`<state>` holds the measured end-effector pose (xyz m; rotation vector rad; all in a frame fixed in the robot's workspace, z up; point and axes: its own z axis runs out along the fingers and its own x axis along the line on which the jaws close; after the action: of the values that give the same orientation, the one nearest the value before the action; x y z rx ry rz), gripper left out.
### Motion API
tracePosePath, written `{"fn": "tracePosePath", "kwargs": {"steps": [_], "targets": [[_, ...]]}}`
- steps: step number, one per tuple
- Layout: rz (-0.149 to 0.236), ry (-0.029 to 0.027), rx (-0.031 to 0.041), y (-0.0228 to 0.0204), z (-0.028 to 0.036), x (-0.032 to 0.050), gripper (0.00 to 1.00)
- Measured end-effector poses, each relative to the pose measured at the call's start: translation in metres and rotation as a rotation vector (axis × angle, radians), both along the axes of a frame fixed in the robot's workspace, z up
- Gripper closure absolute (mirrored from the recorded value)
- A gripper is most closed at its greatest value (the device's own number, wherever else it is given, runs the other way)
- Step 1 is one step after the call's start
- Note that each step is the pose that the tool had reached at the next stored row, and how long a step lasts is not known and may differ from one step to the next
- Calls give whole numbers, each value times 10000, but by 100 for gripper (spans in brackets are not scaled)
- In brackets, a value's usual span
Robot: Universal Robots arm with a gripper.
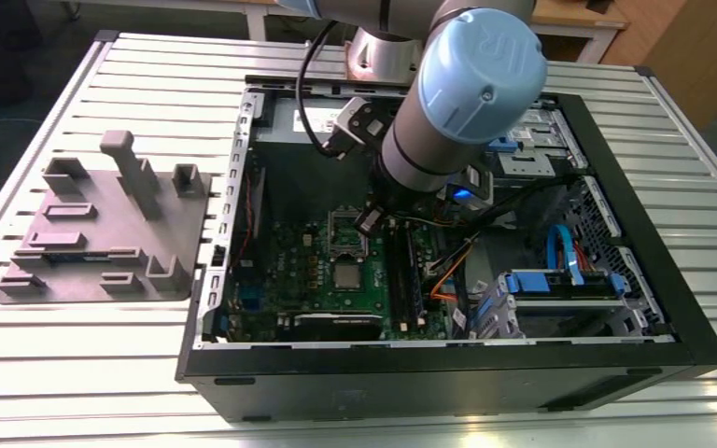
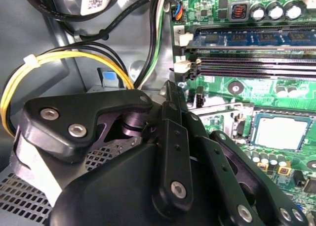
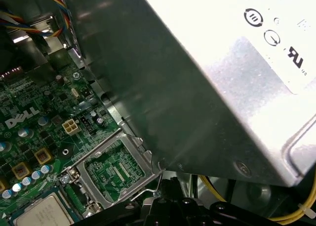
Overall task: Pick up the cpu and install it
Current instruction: 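Close the cpu cover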
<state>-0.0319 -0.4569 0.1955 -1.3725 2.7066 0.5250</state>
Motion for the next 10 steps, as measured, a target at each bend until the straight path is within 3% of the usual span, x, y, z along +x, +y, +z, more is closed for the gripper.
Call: {"fn": "tracePosePath", "kwargs": {"steps": [4, 10], "targets": [[7, 9, -110, 4, 1, -2, 89], [23, 23, -190, 16, 12, -5, 89]]}}
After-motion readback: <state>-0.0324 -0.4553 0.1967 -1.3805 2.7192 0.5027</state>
